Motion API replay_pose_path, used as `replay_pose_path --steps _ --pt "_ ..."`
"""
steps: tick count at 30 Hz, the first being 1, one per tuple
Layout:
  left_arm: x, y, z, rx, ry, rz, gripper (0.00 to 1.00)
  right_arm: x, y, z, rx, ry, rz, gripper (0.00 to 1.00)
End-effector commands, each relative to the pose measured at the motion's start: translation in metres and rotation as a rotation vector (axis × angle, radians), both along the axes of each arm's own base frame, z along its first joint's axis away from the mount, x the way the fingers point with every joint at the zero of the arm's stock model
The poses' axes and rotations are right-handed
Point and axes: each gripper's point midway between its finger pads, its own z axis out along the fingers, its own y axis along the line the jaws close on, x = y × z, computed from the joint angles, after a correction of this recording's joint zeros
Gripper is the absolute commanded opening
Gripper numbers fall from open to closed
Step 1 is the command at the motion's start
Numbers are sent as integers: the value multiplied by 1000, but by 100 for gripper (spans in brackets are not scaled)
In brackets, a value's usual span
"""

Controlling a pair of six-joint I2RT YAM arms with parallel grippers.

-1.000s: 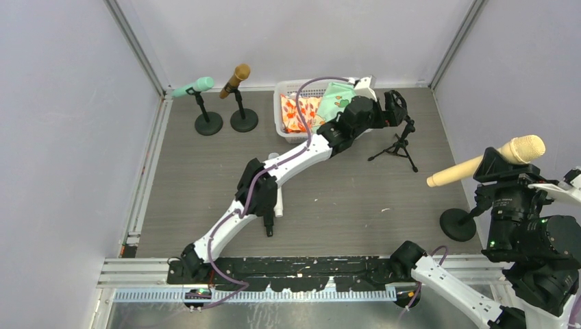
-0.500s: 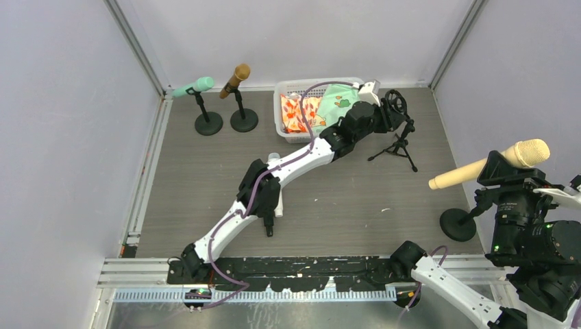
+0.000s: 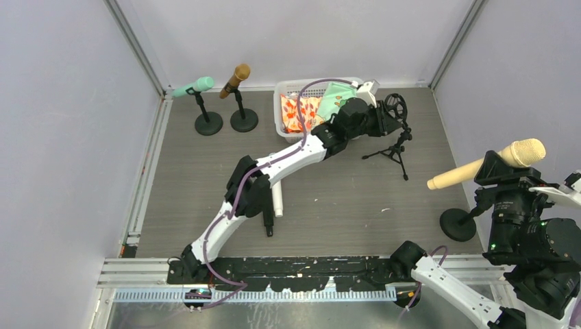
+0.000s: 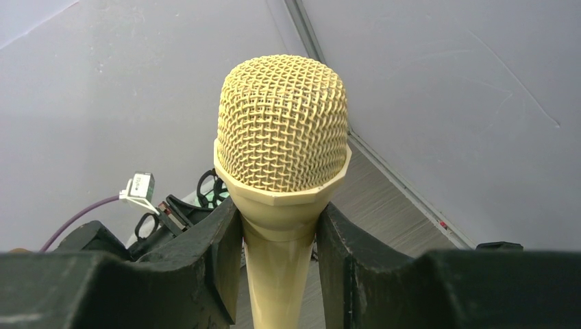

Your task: Attach the microphones to the stand

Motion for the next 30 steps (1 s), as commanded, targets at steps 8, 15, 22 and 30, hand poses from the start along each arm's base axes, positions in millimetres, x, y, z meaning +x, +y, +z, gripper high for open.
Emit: replay_pose_path --steps 8,15,22,30 --pt "-32 57 95 -134 44 -131 0 11 10 2 2 2 11 2" --pt "-66 101 67 -39 107 -198 0 19 26 7 -16 -33 86 3" --pt "-92 157 40 64 95 -272 0 41 63 8 -52 -107 205 2" --pt "-100 211 4 132 101 -279 0 67 122 16 -89 -204 406 1"
